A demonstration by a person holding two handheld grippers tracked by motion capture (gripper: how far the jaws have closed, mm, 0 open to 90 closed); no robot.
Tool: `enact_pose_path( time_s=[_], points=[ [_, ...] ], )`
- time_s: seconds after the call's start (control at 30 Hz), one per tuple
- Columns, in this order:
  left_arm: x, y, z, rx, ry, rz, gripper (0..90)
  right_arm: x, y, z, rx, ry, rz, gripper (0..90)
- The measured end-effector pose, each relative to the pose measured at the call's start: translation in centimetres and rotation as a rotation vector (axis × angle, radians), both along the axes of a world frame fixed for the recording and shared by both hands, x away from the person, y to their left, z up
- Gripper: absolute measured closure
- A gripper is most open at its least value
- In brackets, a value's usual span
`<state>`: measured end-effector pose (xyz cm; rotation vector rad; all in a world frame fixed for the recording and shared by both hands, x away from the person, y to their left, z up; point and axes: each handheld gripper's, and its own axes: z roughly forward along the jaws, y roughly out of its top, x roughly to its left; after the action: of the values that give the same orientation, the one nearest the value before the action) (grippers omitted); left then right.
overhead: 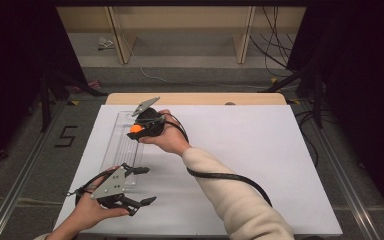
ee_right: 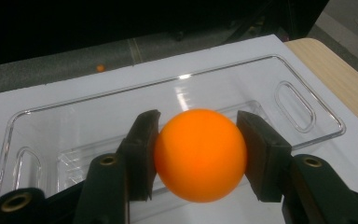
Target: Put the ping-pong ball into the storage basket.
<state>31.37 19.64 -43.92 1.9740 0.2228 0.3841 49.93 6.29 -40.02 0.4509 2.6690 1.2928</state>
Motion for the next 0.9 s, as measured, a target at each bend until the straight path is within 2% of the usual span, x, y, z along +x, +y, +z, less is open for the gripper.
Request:
enact_pose_path(
  time_s=[0.9],
  points=[
    [0.0,0.0,0.0,0.001,-0.001,-0.003,16.6,0.3,1.2,-0.5,-0.014,0.010,0.012,51.5]
  ],
)
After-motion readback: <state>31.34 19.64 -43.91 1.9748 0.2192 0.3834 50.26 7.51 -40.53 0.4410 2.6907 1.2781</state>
